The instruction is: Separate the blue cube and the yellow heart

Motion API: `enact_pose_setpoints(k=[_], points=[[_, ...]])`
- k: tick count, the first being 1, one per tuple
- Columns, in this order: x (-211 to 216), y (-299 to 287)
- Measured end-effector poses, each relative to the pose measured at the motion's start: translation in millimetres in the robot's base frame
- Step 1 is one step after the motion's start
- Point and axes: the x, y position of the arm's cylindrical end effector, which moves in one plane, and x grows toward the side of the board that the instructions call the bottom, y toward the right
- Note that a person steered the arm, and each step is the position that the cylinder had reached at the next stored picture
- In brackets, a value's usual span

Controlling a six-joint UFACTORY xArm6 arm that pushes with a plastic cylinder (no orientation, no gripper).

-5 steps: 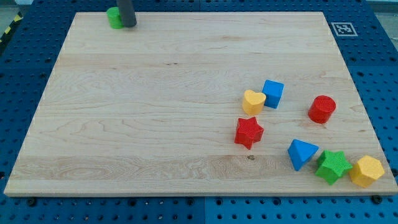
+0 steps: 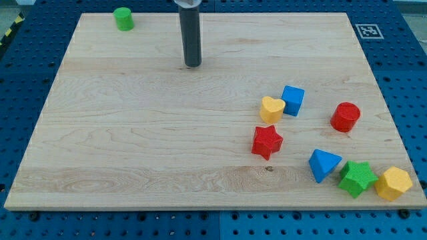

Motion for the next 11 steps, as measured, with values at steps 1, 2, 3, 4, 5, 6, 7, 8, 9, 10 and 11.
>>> enact_pose_setpoints(k=[1, 2, 3, 4, 5, 6, 7, 8, 9, 10, 11], points=[[20.9, 19.4], [54.4, 44.4], [76.1, 80.6], [89.1, 121.1], [104.2, 155.5], [116.6, 175.7], [129.4, 176.4], [129.7, 196.6], [124.4, 218.6], [118.8, 219.4], [104.6, 218.4]])
